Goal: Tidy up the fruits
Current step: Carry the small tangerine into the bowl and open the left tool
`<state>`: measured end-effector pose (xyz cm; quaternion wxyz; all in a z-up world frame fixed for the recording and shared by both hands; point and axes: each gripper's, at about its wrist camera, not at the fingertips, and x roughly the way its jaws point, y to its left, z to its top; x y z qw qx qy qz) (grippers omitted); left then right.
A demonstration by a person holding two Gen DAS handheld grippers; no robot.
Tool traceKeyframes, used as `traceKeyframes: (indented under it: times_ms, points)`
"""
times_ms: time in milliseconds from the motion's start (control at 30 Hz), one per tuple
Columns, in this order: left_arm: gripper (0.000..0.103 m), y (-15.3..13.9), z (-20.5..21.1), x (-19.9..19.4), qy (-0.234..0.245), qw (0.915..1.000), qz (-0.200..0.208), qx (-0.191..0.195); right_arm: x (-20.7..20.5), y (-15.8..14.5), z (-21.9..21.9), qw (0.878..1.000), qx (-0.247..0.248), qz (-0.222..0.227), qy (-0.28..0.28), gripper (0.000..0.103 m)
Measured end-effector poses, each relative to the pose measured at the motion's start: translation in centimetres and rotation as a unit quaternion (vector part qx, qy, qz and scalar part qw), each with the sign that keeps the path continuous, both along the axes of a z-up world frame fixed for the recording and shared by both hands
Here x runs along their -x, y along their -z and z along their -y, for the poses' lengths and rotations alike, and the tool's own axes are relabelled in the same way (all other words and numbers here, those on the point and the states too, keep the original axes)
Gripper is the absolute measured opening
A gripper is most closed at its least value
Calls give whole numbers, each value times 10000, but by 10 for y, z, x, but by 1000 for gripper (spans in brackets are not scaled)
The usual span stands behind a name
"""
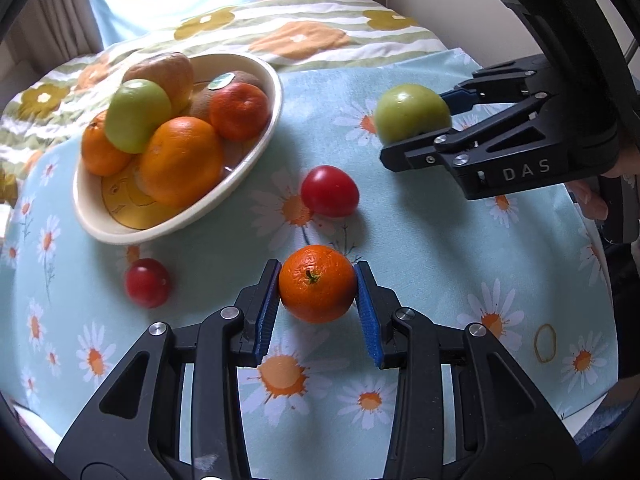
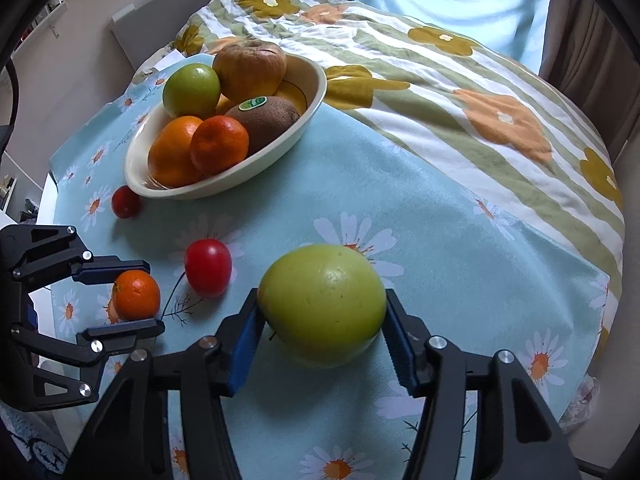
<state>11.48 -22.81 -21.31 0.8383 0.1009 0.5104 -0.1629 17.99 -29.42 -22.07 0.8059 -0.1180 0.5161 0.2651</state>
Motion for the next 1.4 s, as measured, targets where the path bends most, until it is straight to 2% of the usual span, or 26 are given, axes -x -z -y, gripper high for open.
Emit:
traceKeyframes:
  times_ms: [333,533,733,1067,1400]
  points:
    - [41,-39,-38,2,-288,9990,329,-32,17,-44,-11,9995,-42,155,281,53]
    - [41,-64,-70,-5,-275,9981,556,0,25,-70,-30,9984,69,299,484,53]
    - [41,-74,-102,-24,-140,9978,642,32,24,-85,-53,9966,44,348,752,53]
    - [41,-64,-131,-70,354,9971,679,24,4,-86,-91,9884,-150,351,1468,53]
    - [41,-28,-138,-105,748,9964,370,129,-13,-74,-111,9783,-233,367,2024,53]
